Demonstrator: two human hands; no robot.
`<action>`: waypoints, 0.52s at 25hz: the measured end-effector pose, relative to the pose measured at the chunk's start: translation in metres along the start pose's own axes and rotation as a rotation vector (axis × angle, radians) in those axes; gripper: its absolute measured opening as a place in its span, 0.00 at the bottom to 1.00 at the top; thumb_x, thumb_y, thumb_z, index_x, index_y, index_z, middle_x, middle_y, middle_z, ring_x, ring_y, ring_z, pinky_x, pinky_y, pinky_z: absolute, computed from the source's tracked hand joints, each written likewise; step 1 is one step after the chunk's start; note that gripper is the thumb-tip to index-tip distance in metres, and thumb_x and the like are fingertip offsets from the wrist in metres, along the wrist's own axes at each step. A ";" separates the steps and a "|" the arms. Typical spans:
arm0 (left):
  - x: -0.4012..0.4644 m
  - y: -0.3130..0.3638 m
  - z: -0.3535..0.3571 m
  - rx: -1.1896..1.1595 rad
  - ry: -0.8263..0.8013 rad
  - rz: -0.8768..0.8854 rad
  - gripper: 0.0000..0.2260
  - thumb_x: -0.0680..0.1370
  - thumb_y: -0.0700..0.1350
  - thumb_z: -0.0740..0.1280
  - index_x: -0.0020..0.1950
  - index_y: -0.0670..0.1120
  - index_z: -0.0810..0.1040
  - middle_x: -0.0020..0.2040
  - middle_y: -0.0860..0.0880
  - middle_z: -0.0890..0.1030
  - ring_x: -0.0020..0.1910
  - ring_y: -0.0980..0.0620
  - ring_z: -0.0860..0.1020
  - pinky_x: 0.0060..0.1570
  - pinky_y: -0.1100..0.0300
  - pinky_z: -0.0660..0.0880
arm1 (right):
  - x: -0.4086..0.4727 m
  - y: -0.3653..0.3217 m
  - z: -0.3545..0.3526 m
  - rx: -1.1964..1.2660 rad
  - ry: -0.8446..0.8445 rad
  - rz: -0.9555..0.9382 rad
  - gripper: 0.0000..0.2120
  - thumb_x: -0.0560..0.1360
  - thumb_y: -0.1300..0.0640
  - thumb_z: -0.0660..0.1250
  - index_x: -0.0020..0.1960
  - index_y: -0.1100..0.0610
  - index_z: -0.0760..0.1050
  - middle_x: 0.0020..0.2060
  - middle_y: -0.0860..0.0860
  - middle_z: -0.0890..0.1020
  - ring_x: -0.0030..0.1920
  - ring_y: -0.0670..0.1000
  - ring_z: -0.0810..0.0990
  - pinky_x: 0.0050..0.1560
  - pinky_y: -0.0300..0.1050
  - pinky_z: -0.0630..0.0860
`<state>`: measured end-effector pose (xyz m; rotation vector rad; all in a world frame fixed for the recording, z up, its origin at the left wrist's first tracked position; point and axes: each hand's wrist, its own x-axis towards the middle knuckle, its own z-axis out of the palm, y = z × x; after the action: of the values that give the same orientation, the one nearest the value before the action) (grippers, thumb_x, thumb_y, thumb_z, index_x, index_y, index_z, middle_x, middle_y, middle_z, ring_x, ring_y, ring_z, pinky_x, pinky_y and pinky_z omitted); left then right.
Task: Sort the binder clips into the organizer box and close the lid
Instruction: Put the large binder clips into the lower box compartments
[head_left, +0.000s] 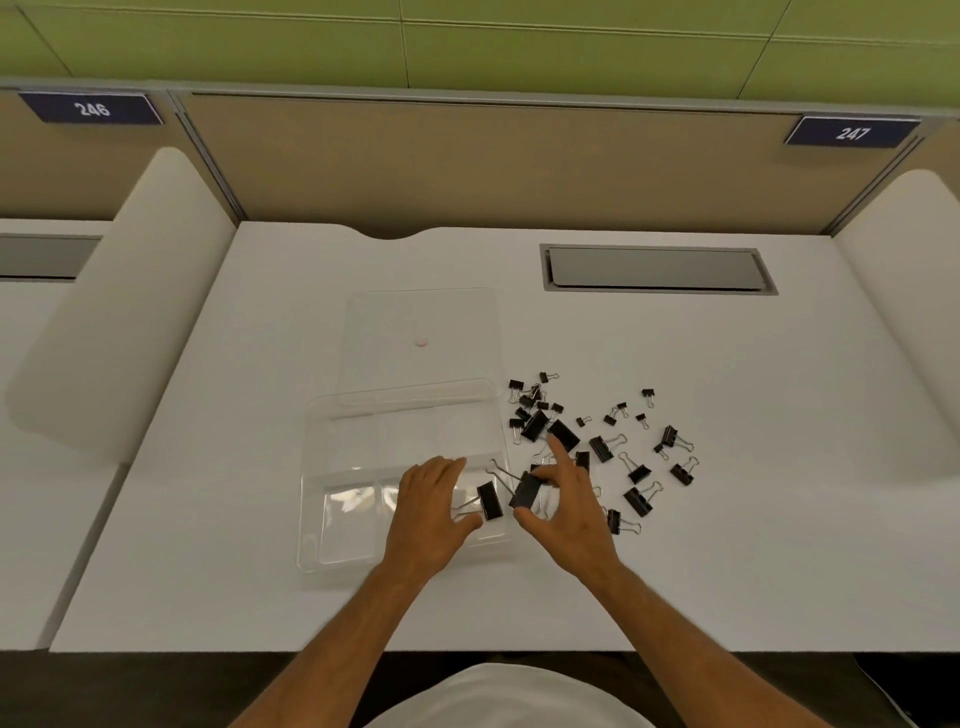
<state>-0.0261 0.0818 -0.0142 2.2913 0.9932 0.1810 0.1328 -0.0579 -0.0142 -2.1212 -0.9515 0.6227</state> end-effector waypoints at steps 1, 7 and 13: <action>-0.004 -0.003 -0.003 -0.022 -0.001 -0.030 0.35 0.73 0.54 0.74 0.76 0.50 0.64 0.75 0.49 0.66 0.75 0.49 0.60 0.73 0.59 0.51 | 0.006 -0.005 0.005 -0.045 -0.037 -0.022 0.49 0.68 0.48 0.75 0.78 0.41 0.48 0.55 0.42 0.75 0.58 0.44 0.70 0.58 0.38 0.70; -0.020 -0.015 -0.013 -0.019 -0.019 -0.152 0.39 0.74 0.58 0.73 0.79 0.52 0.57 0.80 0.50 0.57 0.79 0.49 0.54 0.75 0.54 0.53 | 0.034 -0.008 0.039 -0.338 -0.241 -0.100 0.54 0.69 0.44 0.74 0.75 0.34 0.32 0.66 0.49 0.72 0.69 0.54 0.62 0.68 0.53 0.67; -0.019 -0.015 -0.015 -0.046 -0.005 -0.152 0.38 0.74 0.58 0.73 0.79 0.52 0.58 0.79 0.50 0.58 0.79 0.50 0.54 0.75 0.54 0.52 | 0.033 -0.012 0.041 -0.343 -0.252 -0.160 0.54 0.70 0.43 0.73 0.78 0.43 0.34 0.66 0.44 0.74 0.72 0.54 0.57 0.73 0.55 0.59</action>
<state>-0.0534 0.0835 -0.0091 2.1633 1.1438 0.1335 0.1211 -0.0097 -0.0351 -2.2648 -1.4408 0.6966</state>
